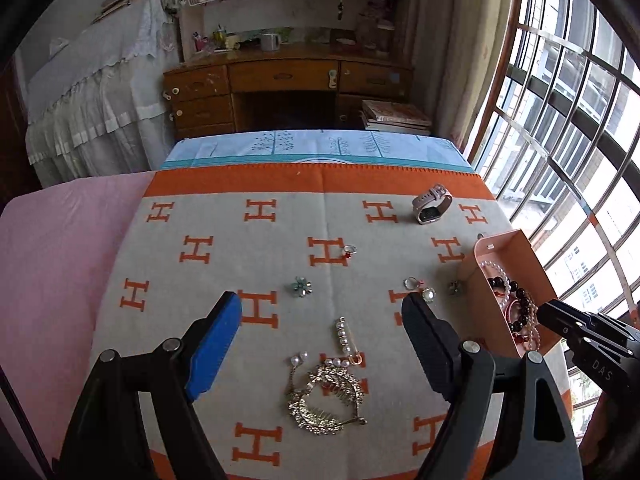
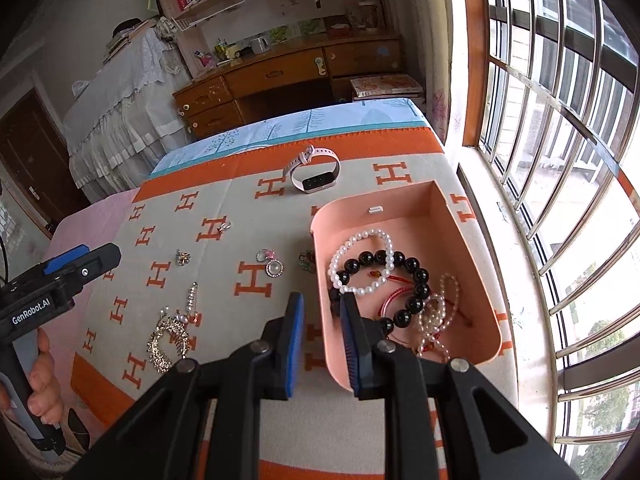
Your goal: Organize jewelry
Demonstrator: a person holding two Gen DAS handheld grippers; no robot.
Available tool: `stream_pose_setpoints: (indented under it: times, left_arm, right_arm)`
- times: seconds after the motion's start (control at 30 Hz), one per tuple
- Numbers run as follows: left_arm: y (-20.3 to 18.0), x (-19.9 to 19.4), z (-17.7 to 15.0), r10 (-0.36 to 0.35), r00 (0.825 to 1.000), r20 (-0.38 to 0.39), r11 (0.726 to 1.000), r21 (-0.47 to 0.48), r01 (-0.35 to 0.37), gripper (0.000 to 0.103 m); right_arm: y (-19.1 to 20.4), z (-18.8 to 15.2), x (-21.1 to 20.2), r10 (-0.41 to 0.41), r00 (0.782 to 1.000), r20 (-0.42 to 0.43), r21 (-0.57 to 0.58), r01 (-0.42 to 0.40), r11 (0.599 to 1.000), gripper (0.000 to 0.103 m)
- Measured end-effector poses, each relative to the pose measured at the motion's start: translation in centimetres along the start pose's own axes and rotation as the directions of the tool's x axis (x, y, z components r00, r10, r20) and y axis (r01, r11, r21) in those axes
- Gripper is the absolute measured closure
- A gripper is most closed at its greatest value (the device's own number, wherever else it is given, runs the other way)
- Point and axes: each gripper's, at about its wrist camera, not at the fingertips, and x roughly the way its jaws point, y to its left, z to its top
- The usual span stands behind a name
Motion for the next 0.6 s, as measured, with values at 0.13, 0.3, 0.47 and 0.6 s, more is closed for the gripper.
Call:
stream_pose_setpoints:
  times: [0.13, 0.3, 0.47, 0.6]
  left_arm:
    - [3.8, -1.5, -0.6, 0.072, 0.997, 0.028, 0.996, -0.060, -0.070, 0.018]
    - [7.3, -1.5, -2.1, 0.100, 0.995, -0.002, 0.988, -0.119, -0.099, 0.017]
    - [9.1, -0.1, -4.1, 0.111, 0.992, -0.062, 0.983, -0.140, -0.119, 0.017]
    - [10.1, 1.3, -5.5, 0.100, 0.990, -0.104, 0.980, -0.160, -0.116, 0.017]
  right_arm:
    - [2.8, 0.8, -0.2, 0.028, 1.000, 0.010, -0.065, -0.028, 0.998, 0.084]
    - [6.5, 0.9, 0.3, 0.075, 0.997, -0.012, -0.156, -0.076, 0.985, 0.083]
    - [9.8, 0.1, 2.1, 0.137, 0.986, -0.091, -0.240, -0.155, 0.958, 0.072]
    - [12.1, -0.7, 4.1, 0.210, 0.956, -0.206, -0.251, -0.259, 0.933, 0.072]
